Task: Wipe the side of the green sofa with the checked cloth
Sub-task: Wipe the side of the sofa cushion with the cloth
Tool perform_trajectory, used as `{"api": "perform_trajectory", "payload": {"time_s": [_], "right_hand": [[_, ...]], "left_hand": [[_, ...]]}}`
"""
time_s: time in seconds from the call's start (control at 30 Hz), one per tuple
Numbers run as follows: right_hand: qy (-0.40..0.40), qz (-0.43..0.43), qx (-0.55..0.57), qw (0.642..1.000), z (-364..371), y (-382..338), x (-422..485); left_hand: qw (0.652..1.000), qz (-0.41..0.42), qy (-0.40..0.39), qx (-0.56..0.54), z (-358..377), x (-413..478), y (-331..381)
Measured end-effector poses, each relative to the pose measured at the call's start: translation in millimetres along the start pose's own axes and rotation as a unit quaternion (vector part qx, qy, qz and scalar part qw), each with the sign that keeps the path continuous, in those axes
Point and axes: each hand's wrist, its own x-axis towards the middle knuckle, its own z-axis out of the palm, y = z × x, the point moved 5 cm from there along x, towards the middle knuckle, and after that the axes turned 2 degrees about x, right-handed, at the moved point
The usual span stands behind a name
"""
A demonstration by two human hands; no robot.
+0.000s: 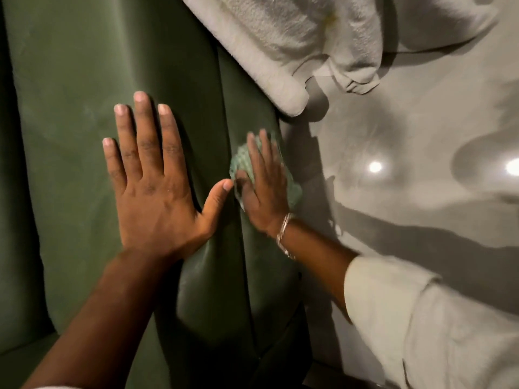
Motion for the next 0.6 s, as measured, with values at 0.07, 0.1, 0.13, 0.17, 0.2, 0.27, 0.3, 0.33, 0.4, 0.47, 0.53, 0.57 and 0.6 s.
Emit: {"api": "perform_trajectory", "payload": {"time_s": [0.07, 0.1, 0.13, 0.17, 0.2, 0.27, 0.3, 0.33, 0.4, 0.47, 0.53, 0.57, 0.6], "right_hand": [[0.016, -0.072, -0.038, 0.997, -1.2, -13.7, 46.1], [0.029, -0.059, -0.035, 0.997, -4.9, -11.2, 69.2], [0.04, -0.027, -0.019, 0.999, -6.9, -5.0, 84.4], [0.042, 0.005, -0.008, 0.999, -6.3, 3.9, 88.4], [0.039, 0.024, -0.012, 0.999, -3.3, 12.5, 80.2], [0.071, 0.017, -0.047, 0.996, -0.7, 17.7, 36.5], [0.083, 0.035, -0.047, 0.995, -0.5, 20.0, 11.8], [0.061, 0.082, -0.02, 0.995, 0.2, 19.4, -10.4], [0.018, 0.113, 0.017, 0.993, 5.5, 5.8, -31.5], [0.022, 0.07, 0.016, 0.997, 5.5, -7.1, -15.0], [0.024, 0.035, 0.006, 0.999, 0.7, -6.8, 28.9], [0.024, 0.045, 0.005, 0.999, -3.7, 0.8, 50.5], [0.017, 0.069, 0.009, 0.997, -6.3, 11.9, 63.5]], "left_hand": [[1.0, 0.002, 0.005, -0.001, 0.2, -0.4, 0.3], [1.0, 0.0, 0.008, -0.003, -0.1, -0.1, 0.5], [1.0, -0.001, 0.011, -0.004, -0.7, 0.2, 0.1], [1.0, -0.003, 0.012, -0.003, -1.7, 0.7, -1.0], [1.0, -0.005, 0.01, -0.001, -2.4, 0.9, -1.8], [1.0, -0.008, 0.003, 0.006, -3.4, 0.5, -1.7], [1.0, -0.008, -0.002, 0.007, -3.3, -0.2, -0.9], [1.0, -0.005, -0.005, 0.008, -3.4, 0.2, 0.5], [1.0, 0.002, -0.012, 0.009, -3.2, 1.1, 0.8], [1.0, 0.007, -0.017, 0.006, -3.5, -1.7, -1.7], [1.0, 0.011, -0.015, -0.006, -4.4, -2.5, -2.6], [1.0, 0.019, -0.011, -0.014, -4.2, -0.9, 0.4], [1.0, 0.024, -0.006, -0.016, -3.7, 0.3, 3.7]]}}
